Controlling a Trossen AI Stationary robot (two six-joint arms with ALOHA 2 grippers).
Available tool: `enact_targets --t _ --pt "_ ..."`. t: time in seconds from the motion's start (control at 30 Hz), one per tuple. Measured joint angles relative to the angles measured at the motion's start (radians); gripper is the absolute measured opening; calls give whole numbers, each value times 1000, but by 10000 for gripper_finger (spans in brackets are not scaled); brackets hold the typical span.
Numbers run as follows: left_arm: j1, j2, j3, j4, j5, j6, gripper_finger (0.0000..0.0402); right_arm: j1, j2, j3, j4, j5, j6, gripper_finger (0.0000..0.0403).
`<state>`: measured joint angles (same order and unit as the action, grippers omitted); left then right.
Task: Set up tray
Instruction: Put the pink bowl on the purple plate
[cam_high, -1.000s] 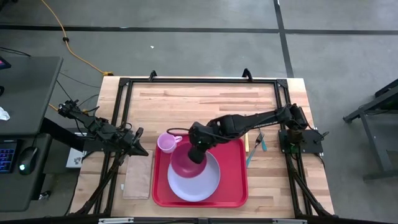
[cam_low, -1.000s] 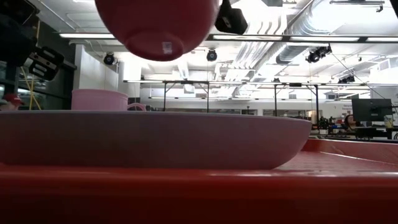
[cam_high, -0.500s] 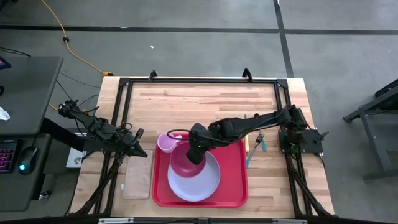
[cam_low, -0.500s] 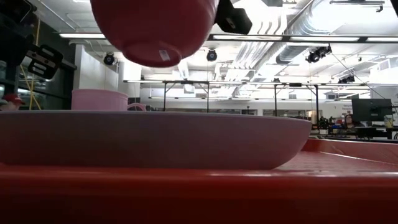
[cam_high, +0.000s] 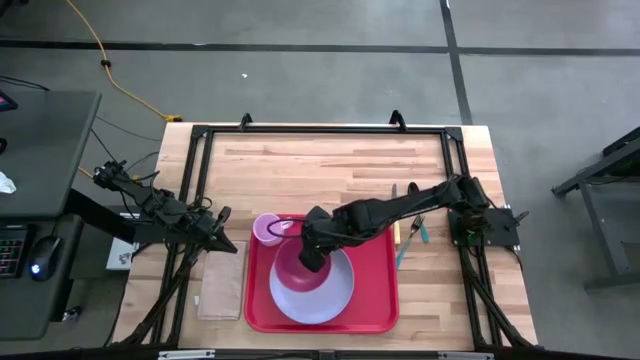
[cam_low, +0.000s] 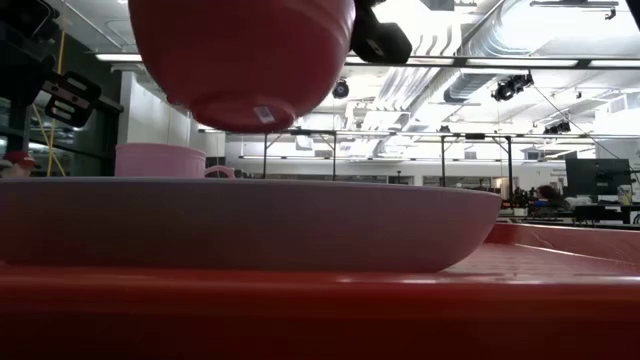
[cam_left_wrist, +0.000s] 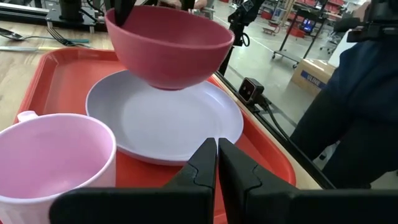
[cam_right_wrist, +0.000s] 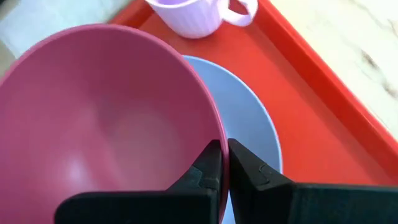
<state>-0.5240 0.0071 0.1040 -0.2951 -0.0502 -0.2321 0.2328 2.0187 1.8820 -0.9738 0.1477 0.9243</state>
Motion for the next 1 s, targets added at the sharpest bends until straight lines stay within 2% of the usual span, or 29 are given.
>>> enact_targets --t 0.23,0.53,1.0 --pt "0 0 0 1 3 0 44 17 12 -32 24 18 44 0" --pt "0 0 0 2 45 1 44 36 14 -178 168 1 133 0" --pt "0 0 0 0 53 6 44 50 14 -184 142 19 151 0"
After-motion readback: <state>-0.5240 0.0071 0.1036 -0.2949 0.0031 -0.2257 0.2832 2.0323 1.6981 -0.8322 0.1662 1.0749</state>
